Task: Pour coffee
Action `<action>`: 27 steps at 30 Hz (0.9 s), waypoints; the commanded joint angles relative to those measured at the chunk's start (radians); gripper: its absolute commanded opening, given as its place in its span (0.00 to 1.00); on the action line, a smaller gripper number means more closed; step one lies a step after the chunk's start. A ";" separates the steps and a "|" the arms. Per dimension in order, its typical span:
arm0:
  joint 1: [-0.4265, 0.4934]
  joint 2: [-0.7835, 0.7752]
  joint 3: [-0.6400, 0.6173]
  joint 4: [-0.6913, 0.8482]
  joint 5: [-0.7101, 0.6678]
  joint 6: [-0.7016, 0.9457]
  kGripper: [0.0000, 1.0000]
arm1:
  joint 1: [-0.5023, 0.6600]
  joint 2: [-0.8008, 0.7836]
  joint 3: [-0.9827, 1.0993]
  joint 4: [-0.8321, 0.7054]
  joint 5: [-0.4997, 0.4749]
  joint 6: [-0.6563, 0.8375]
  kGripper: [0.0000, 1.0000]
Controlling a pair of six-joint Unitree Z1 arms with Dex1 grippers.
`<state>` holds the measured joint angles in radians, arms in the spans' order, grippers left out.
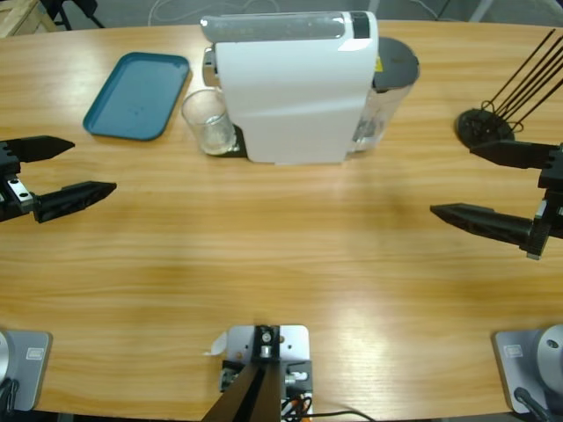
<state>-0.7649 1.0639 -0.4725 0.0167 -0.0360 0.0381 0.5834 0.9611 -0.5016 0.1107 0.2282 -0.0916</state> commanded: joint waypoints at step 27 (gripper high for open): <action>-0.013 0.005 0.038 -0.017 0.015 0.016 1.00 | 0.012 0.025 0.044 -0.017 -0.013 0.010 1.00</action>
<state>-0.7649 1.0640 -0.4712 0.0155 -0.0359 0.0381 0.5834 0.9611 -0.4897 0.1009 0.2282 -0.0916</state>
